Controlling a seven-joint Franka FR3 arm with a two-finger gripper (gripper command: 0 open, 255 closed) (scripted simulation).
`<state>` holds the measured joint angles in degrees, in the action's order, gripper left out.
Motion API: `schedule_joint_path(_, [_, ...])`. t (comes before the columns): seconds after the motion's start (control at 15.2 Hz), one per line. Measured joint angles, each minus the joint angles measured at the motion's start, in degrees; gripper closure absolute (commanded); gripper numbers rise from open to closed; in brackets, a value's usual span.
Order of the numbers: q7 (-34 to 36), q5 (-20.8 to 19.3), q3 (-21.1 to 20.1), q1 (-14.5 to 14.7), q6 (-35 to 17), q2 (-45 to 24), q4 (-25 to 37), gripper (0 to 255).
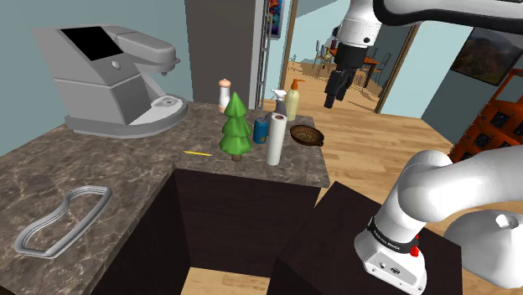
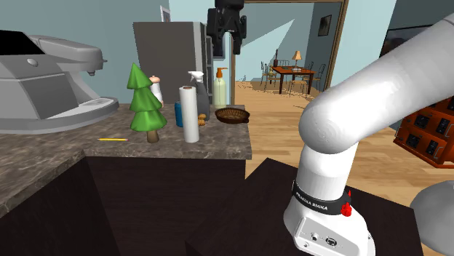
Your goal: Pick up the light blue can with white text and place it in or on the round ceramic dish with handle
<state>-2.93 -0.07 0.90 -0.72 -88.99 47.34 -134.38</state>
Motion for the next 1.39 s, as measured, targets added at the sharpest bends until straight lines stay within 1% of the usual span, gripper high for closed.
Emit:
schedule_joint_path(0.07, [0.0,0.0,0.0,0.0,0.0,0.0,0.0,0])
schedule_joint_path(0.2, [-0.11,-0.19,0.23,-0.14,-1.8,-1.93,0.06,0])
schedule_joint_path(0.73, [-0.45,-0.87,1.46,-0.85,-14.31,-16.99,2.23,0])
schedule_joint_path(1.19, [-0.26,-0.8,2.15,-1.13,-22.26,-32.11,9.17,0])
schedule_joint_path(1.39, [-0.71,-0.51,2.66,-1.43,-25.25,-38.03,13.55,0])
